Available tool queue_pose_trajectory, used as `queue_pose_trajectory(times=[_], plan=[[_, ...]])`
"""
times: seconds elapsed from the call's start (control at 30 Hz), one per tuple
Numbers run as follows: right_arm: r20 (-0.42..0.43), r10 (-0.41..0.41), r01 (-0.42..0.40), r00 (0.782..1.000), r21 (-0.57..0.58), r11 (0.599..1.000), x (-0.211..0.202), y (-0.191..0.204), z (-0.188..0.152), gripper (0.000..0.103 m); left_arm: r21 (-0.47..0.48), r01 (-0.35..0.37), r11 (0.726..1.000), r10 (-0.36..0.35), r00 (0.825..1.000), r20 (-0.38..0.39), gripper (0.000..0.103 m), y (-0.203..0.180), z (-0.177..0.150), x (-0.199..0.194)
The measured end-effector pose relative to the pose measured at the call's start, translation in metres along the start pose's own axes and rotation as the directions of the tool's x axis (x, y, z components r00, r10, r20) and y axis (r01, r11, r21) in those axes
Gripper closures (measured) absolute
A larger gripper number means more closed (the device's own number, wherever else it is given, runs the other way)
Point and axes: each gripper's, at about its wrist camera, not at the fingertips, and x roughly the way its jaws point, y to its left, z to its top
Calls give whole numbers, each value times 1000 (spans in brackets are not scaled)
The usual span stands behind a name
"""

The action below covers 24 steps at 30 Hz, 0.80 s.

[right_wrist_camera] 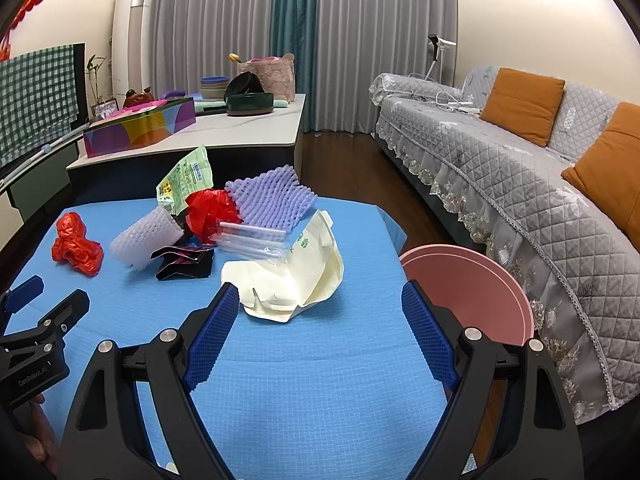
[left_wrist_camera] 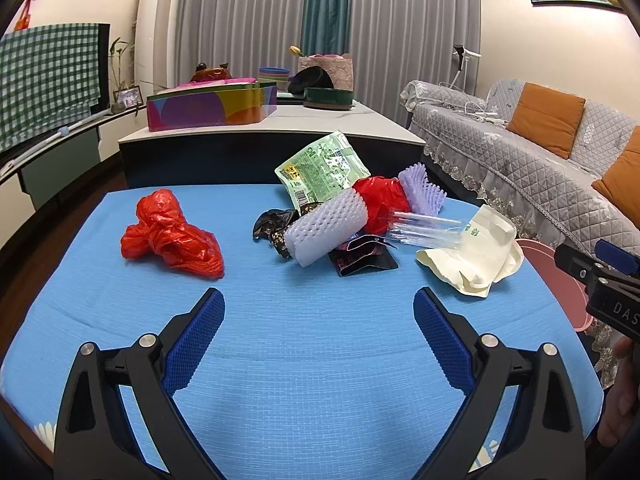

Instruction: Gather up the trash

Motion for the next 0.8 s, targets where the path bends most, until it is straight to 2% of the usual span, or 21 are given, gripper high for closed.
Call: queue_pose_trajectory(times=[0.57,0.7,0.8], plan=[[40,15,-16,999,18,1000,-5,-2,1,22,6,6,1000,-6,1000,5,11,-3,0,-1],[41,21,-22,999,27,999,-4,-2,1,29,4,0,1000,0,1000,8,11,-3,1,-1],[49,-6,4,999,27,1000,-2,-2,2,38,-1,-9,1000,9,1000,14,11,-2,2,-1]])
